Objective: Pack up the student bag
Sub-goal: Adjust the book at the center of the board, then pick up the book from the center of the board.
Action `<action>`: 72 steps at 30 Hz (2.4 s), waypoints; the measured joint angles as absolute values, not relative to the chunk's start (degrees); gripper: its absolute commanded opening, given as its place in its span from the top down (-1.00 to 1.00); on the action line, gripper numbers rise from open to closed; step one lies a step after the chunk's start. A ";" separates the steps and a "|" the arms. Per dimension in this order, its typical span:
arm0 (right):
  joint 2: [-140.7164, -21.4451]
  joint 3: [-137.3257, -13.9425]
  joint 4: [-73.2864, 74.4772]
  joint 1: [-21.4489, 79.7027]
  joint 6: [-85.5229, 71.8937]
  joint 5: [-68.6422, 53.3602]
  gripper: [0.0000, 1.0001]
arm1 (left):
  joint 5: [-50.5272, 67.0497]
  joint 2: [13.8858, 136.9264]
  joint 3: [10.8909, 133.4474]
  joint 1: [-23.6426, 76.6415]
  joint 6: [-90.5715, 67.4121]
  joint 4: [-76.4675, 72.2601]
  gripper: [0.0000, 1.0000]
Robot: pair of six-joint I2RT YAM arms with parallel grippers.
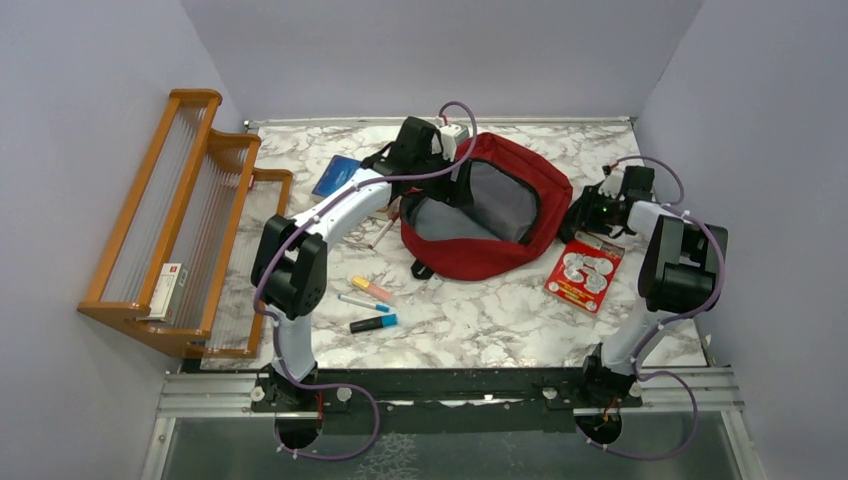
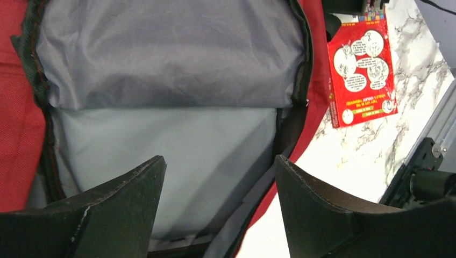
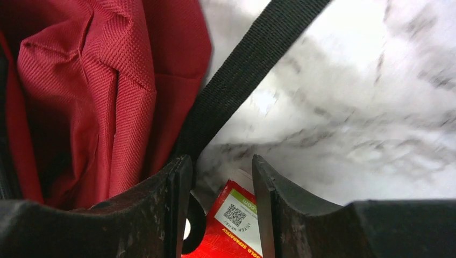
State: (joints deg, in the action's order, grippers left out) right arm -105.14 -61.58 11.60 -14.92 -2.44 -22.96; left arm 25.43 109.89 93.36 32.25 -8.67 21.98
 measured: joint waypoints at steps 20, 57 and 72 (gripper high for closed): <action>-76.82 -44.16 13.93 -14.20 -31.03 -3.70 -0.25 | 23.73 104.12 86.19 40.07 -20.23 12.14 -0.54; -80.64 -42.22 28.40 -15.84 -45.60 19.27 -0.75 | 20.08 116.49 89.58 51.57 -30.61 5.23 -0.54; -72.58 -33.26 19.09 -16.99 -39.90 -0.84 -0.73 | 20.05 114.43 78.08 51.68 -32.69 0.84 -0.54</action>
